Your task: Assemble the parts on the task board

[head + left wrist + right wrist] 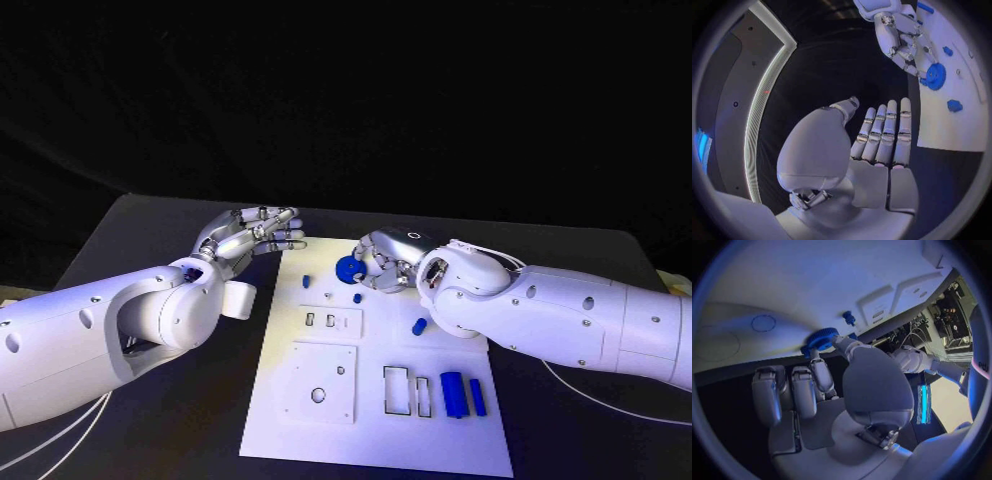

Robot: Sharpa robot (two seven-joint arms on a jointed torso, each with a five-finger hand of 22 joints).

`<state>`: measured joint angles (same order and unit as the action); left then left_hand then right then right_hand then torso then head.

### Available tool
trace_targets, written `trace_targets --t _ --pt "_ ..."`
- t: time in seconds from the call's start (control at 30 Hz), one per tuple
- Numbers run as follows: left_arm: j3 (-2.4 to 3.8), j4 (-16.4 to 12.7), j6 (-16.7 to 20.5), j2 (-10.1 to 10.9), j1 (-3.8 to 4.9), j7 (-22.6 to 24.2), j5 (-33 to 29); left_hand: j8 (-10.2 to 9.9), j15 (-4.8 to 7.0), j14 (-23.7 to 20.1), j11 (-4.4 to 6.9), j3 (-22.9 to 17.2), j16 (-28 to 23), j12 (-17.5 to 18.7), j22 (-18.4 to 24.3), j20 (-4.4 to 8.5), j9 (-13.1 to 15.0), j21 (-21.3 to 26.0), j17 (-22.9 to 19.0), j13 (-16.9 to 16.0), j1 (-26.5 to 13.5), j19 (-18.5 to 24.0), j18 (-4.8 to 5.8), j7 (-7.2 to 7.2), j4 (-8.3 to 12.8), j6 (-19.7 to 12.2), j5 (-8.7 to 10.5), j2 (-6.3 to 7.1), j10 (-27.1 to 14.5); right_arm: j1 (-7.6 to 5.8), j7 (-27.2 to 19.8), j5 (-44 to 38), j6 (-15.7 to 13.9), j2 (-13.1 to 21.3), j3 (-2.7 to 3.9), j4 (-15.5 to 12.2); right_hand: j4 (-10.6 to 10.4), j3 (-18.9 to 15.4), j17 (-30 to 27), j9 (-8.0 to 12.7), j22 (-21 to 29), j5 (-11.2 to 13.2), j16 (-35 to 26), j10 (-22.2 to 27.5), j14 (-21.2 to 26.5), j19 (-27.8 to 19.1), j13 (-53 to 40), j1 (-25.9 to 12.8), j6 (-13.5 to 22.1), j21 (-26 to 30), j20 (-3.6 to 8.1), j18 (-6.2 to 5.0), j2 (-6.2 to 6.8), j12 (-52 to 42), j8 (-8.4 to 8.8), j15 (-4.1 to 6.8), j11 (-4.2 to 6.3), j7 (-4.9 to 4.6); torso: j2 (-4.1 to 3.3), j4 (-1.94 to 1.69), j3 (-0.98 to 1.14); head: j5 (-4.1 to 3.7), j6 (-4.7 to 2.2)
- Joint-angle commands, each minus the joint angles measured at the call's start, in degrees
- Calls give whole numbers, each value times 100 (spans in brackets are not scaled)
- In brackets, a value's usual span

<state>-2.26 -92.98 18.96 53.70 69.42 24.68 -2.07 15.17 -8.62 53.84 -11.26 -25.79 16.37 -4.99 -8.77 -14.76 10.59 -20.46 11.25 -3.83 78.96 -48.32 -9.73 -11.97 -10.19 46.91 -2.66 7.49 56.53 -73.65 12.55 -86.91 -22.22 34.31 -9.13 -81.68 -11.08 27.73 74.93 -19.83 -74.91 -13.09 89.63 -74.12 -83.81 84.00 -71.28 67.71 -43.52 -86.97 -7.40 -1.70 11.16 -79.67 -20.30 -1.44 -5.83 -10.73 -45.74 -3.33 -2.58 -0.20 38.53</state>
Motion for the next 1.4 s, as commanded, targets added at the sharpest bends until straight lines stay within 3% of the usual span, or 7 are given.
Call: trace_targets --t 0.03,0.43,0.63,0.97,1.13,1.27,1.4 --pt "6 -20 -54 -3 9 33 -12 -33 -18 -23 -35 -30 37 20 6 8 -6 -30 7 8 -36 1 -66 -315 0 23 -27 -4 24 6 -42 79 91 20 -2 -16 -42 2 1359 10 -1214 -29 -6 -37 -583 333 -16 -56 -50 -8 -44 68 -16 -24 30 -30 -5 13 3 -3 -1 -8 3" --pt "6 -11 -56 12 9 37 -12 -37 -19 -26 -37 -40 38 26 6 8 -9 -32 8 8 -44 2 -66 -317 0 20 -27 -5 20 -18 -174 259 -430 475 11 -405 -36 49 1338 24 -1220 -112 -12 -67 -578 337 -47 -17 -78 -12 -39 69 -49 -42 42 -23 5 20 16 4 0 -20 -11" --pt "5 20 -73 18 9 60 -13 -41 -20 -28 -38 -48 37 30 7 7 -11 -34 9 9 -48 4 -66 -319 2 18 -27 -3 17 -160 -1097 1407 -818 1119 24 -814 198 233 1226 83 -1129 -145 -48 -19 -549 251 3 285 -58 89 -37 37 -35 -1 134 -27 -9 -6 28 12 4 -61 -51" --pt "4 58 -114 9 7 79 -15 -43 -21 -29 -39 -51 37 32 7 7 -11 -35 9 8 -48 5 -66 -319 4 17 -27 0 18 -268 -2037 2990 148 2137 18 -861 524 150 1280 120 -1106 63 -33 2 -562 222 24 596 -104 129 -18 26 158 21 195 9 49 75 81 69 47 -165 -79" --pt "3 78 -123 6 6 77 -16 -43 -21 -29 -39 -51 37 32 7 7 -11 -35 9 8 -48 5 -66 -319 4 17 -27 0 18 -258 -2182 3088 476 2514 -12 -701 579 79 1310 159 -1140 105 -26 -44 -570 253 3 672 -48 101 184 36 163 37 292 251 340 298 96 95 71 -282 -94" --pt "3 101 -132 -1 5 66 -21 -43 -21 -29 -39 -51 37 32 7 7 -11 -35 9 8 -48 5 -66 -319 4 17 -27 0 18 -236 -2192 3010 559 2660 -35 -537 594 63 1320 161 -1161 116 -23 -59 -572 272 -11 688 -47 80 205 44 181 33 299 263 333 300 103 115 91 -312 -90" --pt "3 115 -151 -15 3 66 -33 -45 -21 -31 -39 -61 38 35 8 7 -13 -36 11 8 -50 7 -66 -319 10 18 -27 6 18 -162 -2147 2787 586 2687 -50 -338 590 -36 1337 196 -1174 99 -18 -71 -577 284 -14 702 129 73 146 52 189 46 409 135 158 169 101 110 96 -325 -88"
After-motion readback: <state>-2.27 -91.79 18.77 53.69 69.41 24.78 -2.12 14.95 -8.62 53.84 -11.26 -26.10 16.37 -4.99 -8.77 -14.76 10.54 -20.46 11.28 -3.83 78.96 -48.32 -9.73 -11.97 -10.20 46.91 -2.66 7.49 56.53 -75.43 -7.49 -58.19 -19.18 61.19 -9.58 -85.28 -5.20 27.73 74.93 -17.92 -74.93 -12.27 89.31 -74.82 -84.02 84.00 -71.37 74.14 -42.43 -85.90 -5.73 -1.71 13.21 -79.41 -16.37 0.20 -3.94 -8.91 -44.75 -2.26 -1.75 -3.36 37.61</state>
